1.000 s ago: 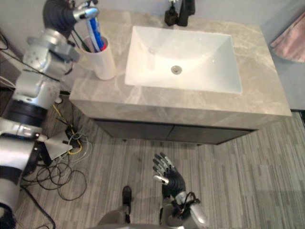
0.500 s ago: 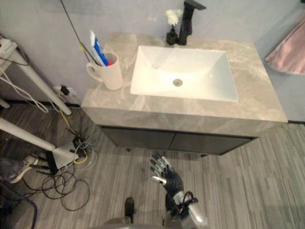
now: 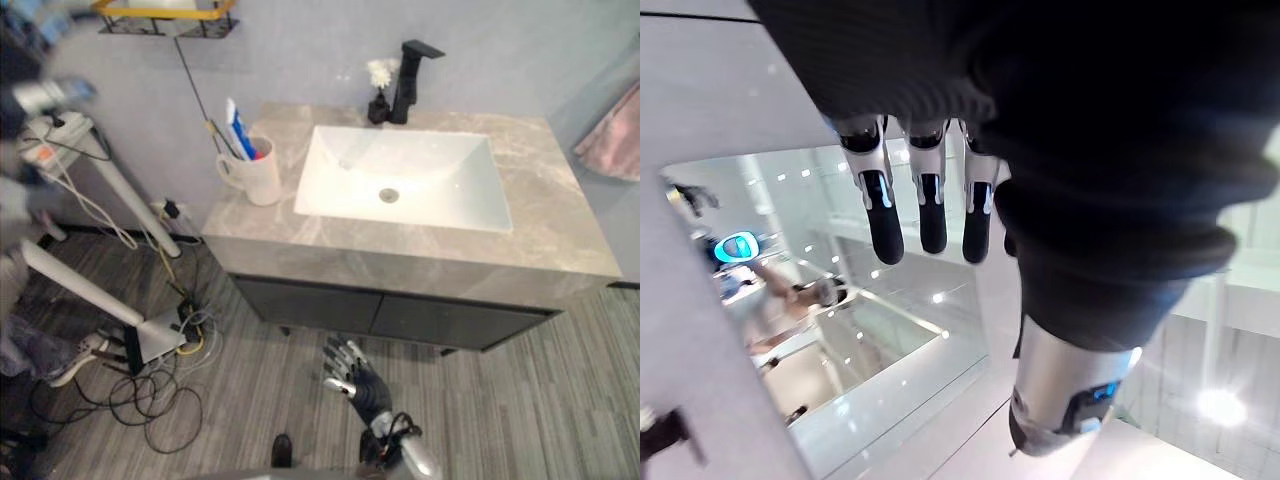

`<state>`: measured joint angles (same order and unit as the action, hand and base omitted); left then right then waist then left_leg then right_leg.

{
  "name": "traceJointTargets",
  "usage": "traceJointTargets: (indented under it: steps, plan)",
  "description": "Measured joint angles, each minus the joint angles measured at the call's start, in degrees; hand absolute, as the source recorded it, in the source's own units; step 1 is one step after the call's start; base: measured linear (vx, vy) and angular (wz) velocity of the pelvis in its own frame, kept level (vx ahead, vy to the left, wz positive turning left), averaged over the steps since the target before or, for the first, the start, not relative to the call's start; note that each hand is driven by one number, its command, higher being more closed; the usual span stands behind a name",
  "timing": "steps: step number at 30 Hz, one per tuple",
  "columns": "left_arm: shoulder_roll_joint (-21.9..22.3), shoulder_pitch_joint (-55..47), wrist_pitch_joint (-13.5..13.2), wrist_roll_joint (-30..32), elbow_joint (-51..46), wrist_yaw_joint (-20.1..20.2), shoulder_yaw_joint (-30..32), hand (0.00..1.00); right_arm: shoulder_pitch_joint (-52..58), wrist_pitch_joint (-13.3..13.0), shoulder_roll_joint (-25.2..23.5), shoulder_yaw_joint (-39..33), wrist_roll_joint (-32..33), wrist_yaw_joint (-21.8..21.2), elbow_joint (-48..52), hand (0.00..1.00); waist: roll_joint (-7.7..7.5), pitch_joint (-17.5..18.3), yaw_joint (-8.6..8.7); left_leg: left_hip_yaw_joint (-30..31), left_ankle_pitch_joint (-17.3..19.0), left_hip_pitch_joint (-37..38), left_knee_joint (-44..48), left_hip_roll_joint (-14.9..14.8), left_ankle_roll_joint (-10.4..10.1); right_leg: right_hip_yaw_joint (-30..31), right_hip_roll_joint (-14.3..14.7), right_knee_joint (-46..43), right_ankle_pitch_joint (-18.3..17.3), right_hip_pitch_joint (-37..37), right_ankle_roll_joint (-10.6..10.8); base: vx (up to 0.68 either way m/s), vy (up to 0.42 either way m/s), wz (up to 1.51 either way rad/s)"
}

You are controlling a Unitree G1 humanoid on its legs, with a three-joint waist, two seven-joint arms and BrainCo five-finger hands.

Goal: Organize washtable

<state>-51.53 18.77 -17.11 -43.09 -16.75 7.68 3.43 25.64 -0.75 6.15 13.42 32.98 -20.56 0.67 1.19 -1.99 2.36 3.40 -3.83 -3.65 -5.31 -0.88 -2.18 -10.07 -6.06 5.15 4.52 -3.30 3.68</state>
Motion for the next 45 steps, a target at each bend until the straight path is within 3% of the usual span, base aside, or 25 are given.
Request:
traceJointTargets:
  steps: [2,5,15,21,28,34,45]
  plan:
    - [5.4,-9.9,1.5,0.4,-4.8,2.4,-0.5,1.0,0.1,0.0,-0.1,-0.6,-0.4,0.1,0.0,0.0,0.0,0.2,0.01,0.1,-0.1,0.0,0.0,0.0,0.1,-0.2,0.0,0.0,-0.1,0.1,0.0,0.0,-0.003,0.02]
    - [9.8,-16.3,3.6,0.5,-5.7,3.8,-3.3,1.0,0.2,0.0,-0.1,-0.8,-0.5,0.4,-0.1,0.0,0.02,1.1,0.0,0.1,-0.1,0.1,0.0,0.0,0.1,-0.2,0.0,-0.1,-0.1,0.1,0.1,0.0,0.0,0.0]
    - [17.6,-17.7,5.7,1.3,2.1,3.3,-8.6,1.0,0.3,0.0,2.2,-1.3,-1.0,0.6,-0.5,0.0,-0.36,1.7,0.7,-1.3,-0.1,-0.6,-0.4,-0.1,0.0,1.3,0.0,-0.8,-0.2,-1.7,-0.1,-0.03,0.0,-0.07]
    - [17.8,-15.2,7.9,2.3,8.3,2.0,-12.3,1.0,0.6,0.0,2.9,-1.3,-1.0,0.9,-0.4,0.0,-1.21,1.4,1.62,-2.4,-0.1,-2.2,-0.1,-0.1,0.1,2.6,0.1,-1.2,0.4,-4.0,0.4,0.01,0.002,-0.1]
    - [17.7,-5.4,8.2,2.7,13.6,0.5,-13.9,1.0,0.1,0.0,3.3,-1.2,-1.0,1.7,0.6,0.0,-2.55,-0.4,1.76,-3.7,0.0,-3.3,-0.1,-0.4,0.0,3.9,0.0,-1.1,0.5,-5.7,0.5,0.02,-0.002,-0.09]
    - [17.5,1.7,9.1,3.6,17.9,-0.4,-15.2,1.0,-0.8,0.0,3.3,-1.1,-1.0,1.7,0.7,0.0,-2.56,-3.0,2.95,-3.8,0.0,-4.1,-0.1,-0.4,0.0,4.5,0.0,-0.9,0.8,-6.5,0.6,0.02,0.0,-0.02]
    - [16.2,12.4,9.3,4.8,24.2,-1.8,-16.8,1.0,-0.8,0.0,3.2,-1.0,-1.0,1.7,0.9,0.0,-2.33,-6.4,3.14,-4.9,0.0,-4.7,-0.1,-1.1,0.0,5.6,0.3,-1.0,1.2,-7.7,0.1,-0.01,-0.001,-0.06]
